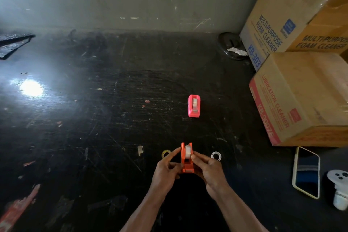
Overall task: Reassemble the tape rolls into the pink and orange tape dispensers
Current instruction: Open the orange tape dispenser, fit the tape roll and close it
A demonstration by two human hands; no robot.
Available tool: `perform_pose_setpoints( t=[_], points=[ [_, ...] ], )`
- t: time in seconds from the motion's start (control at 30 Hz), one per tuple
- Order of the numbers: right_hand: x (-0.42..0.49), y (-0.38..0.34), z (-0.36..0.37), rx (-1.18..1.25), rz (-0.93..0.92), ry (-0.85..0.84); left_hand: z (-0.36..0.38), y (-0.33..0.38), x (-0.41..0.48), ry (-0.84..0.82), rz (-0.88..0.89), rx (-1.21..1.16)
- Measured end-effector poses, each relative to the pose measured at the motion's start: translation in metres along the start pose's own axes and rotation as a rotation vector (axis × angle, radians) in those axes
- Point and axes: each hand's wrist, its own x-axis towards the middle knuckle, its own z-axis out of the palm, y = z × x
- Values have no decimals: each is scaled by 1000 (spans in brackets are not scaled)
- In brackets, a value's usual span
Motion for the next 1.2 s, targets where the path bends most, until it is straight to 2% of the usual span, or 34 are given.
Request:
perform_pose_setpoints(
  t=[0.27,0.47,0.6,0.77,0.93,1.2],
  points=[
    [10,34,1,-111,41,121,7,-27,0,28,35,278],
    [15,38,4,-182,-29,198,13,-35,8,94,73,395],
    [13,33,5,-250,-127,219,13,-34,10,104,93,309],
    [11,26,3,-326,-200,165,9,-34,17,55,97,260],
    [9,20,3,-336,-218,97,3,-37,23,19,108,269],
    [14,20,3,-370,-260,91,0,-39,29,6,134,266]
  ],
)
